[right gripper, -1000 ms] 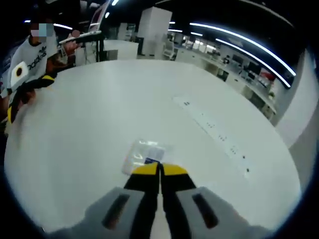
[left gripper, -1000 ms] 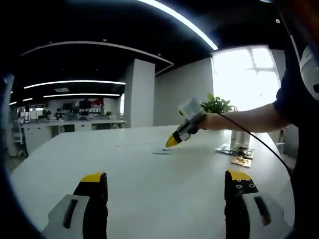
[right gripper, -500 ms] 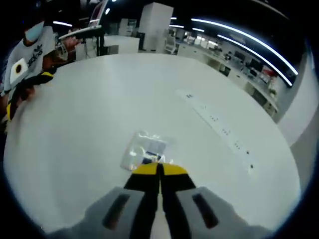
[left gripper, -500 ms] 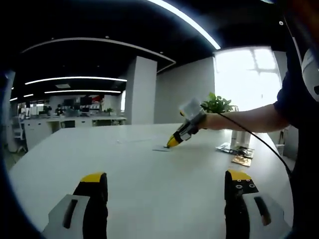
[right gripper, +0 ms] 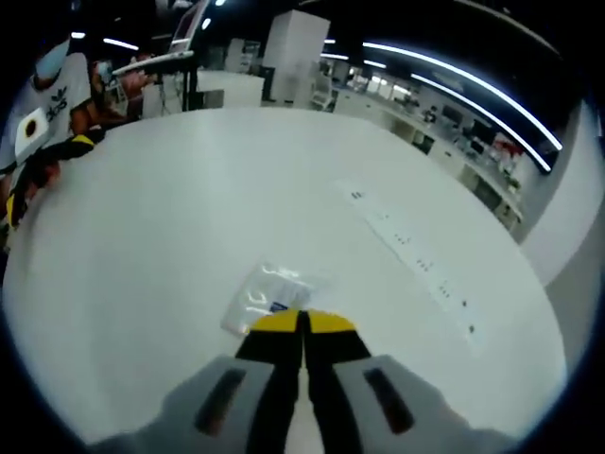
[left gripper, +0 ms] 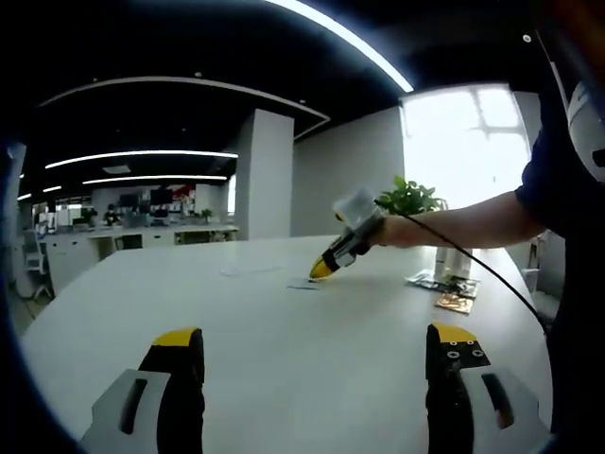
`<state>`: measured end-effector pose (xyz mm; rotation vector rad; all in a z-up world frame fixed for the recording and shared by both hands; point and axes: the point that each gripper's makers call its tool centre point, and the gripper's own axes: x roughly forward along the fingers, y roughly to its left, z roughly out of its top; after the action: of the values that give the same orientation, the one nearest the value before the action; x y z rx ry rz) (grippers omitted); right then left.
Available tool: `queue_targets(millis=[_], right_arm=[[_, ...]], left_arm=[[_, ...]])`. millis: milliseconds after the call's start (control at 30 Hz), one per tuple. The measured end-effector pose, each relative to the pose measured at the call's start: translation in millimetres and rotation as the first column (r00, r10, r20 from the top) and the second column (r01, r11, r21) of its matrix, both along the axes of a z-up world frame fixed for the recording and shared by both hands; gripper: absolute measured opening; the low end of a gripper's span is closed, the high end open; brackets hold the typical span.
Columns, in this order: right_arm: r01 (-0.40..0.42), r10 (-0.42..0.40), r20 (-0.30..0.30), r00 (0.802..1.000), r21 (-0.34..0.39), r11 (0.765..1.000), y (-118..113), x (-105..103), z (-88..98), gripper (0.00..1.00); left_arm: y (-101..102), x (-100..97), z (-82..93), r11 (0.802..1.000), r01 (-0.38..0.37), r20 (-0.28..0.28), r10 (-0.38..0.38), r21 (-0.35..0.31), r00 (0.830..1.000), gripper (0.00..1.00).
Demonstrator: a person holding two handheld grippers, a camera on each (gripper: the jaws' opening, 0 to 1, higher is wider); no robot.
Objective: Arrange the skincare products in the storage area until every visible bottle or jar stands upright without overlapping.
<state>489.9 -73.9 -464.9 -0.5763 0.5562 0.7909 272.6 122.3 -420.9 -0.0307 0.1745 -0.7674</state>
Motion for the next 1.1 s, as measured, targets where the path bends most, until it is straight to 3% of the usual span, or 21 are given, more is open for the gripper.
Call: queue_targets(millis=[67,267,433,533,800,867,1100], right_arm=[[-0.019,0.019,-0.024,1.0,-0.027,0.999,0.7,-1.4,-6.6,0.0],[-0.035,0.034,-0.015,0.999,-0.034,0.999,6.8,-2.3,-6.7,0.0],[-0.073,0.072,-0.026,0.997,-0.035,0.997,16.5,-9.7,-7.2,0.0],[-0.087,0.086,-0.035,0.996,-0.045,0.995,20.5,-15.1,-7.2,0.0],[-0.106,0.103,-0.066,0.993,-0.044,0.993,26.0,-42.9,-8.5,0.0],[-0.093,0.089,-0.099,0.991,-0.037,0.995,26.1,-55.7,-11.2,0.0],[-0.128,0.123,-0.105,0.987,-0.039,0.991,31.8,-86.8,-11.8,0.0]], left_arm=[[2.3,0.2,1.6,1.0,-0.005,0.002,0.005,-0.005,1.0,1.0],[10.3,0.6,0.4,1.0,-0.022,-0.006,0.022,-0.007,1.0,1.0],[7.0,-2.5,-0.5,0.999,-0.015,-0.028,0.014,-0.049,1.0,1.0],[6.4,-2.9,-0.9,0.999,-0.009,-0.025,0.008,-0.042,1.0,1.0],[7.8,-5.1,-0.9,0.999,-0.018,-0.033,0.016,-0.035,0.999,1.0],[6.8,-6.9,-0.8,0.999,-0.015,-0.035,0.014,-0.039,0.999,1.0],[1.9,-14.9,0.7,1.0,-0.005,-0.039,0.004,-0.024,0.999,1.0]])
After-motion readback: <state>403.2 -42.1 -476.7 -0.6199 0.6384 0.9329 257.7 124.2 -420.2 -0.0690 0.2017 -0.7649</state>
